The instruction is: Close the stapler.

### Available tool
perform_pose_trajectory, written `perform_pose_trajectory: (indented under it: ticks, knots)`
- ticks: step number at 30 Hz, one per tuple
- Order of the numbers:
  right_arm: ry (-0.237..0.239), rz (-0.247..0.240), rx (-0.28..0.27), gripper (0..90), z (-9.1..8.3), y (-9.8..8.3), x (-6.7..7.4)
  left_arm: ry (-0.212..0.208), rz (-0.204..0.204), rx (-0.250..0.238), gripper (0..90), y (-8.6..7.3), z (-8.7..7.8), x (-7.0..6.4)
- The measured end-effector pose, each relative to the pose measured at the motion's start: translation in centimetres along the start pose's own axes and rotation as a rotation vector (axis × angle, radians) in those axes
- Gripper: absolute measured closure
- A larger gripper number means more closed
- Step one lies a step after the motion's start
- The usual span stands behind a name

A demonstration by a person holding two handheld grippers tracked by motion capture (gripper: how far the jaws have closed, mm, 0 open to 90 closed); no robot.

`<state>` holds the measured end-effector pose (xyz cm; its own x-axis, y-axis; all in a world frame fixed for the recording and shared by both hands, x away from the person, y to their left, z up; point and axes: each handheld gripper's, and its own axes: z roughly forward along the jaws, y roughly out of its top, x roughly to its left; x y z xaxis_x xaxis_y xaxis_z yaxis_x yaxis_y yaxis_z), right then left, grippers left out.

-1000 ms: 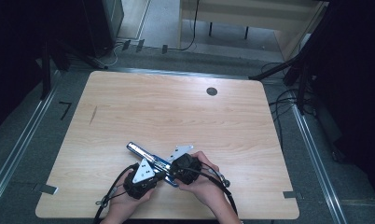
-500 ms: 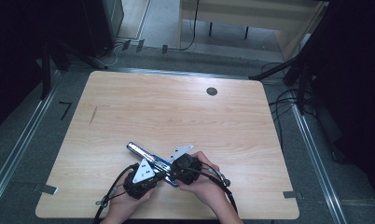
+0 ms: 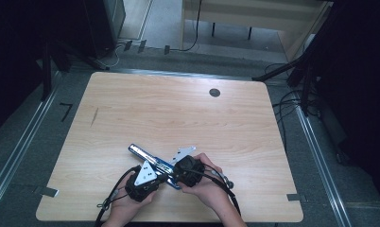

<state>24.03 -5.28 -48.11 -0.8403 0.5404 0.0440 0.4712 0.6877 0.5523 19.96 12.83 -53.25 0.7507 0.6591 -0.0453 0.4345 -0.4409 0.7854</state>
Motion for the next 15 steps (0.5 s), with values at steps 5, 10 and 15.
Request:
perform_pose_trajectory:
  ticks: [5, 10, 15]
  knots:
    - [0.005, -0.001, 0.002, 79.4, 0.0, -0.04, -0.04, 0.0, 0.001, 0.0, 90.0, 0.0, 0.0, 0.0]
    - [0.004, -0.008, 0.003, 79.4, -0.01, -0.02, -0.03, 0.001, 0.003, 0.003, 90.0, 0.01, -0.02, 0.01]
    - [0.004, -0.002, -0.001, 79.1, -0.05, -0.03, -0.06, 0.0, 0.003, 0.002, 90.0, 0.01, -0.01, 0.01]
